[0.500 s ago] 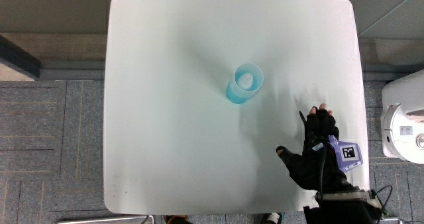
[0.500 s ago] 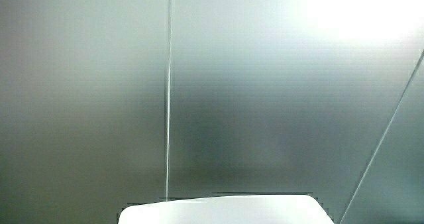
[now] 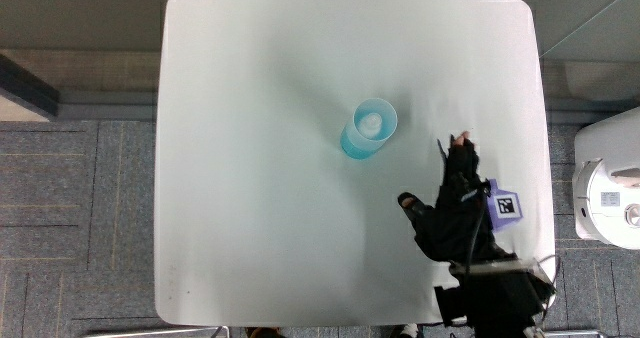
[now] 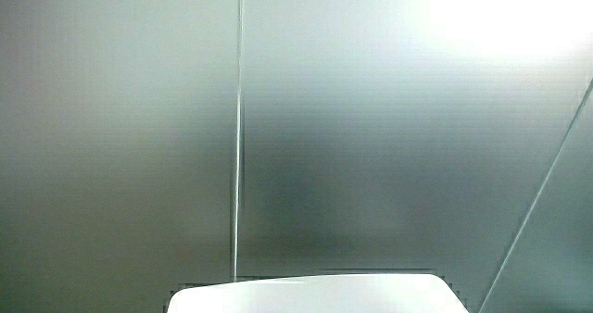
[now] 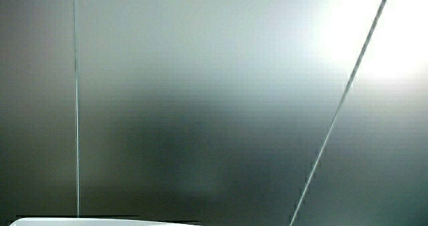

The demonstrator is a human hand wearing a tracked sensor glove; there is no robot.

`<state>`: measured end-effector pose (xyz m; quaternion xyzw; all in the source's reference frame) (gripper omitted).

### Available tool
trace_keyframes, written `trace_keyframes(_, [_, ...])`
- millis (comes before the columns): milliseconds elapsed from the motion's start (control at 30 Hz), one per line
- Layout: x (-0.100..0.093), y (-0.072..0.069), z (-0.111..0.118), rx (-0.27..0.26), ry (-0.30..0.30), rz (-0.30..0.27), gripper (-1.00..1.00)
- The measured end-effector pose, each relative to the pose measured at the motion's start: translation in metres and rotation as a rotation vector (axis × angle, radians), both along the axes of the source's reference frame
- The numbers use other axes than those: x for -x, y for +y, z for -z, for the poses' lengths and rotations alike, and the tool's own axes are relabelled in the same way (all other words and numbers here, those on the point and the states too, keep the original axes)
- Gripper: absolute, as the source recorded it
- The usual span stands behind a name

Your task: Pick cleaning spray

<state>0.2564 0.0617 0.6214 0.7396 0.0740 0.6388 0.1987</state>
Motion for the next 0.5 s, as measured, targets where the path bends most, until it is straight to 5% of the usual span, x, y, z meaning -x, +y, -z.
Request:
trace_keyframes(233, [0.017,-0.011,-0.015,-0.064,-0.242,-0.018,0.00])
trace_keyframes(433, [0.023,-0.013,-0.008,0.004,-0.225,-0.021,0.00])
trace_keyframes(500, [0.023,-0.014,-0.014,-0.025,-0.239,-0.022,0.00])
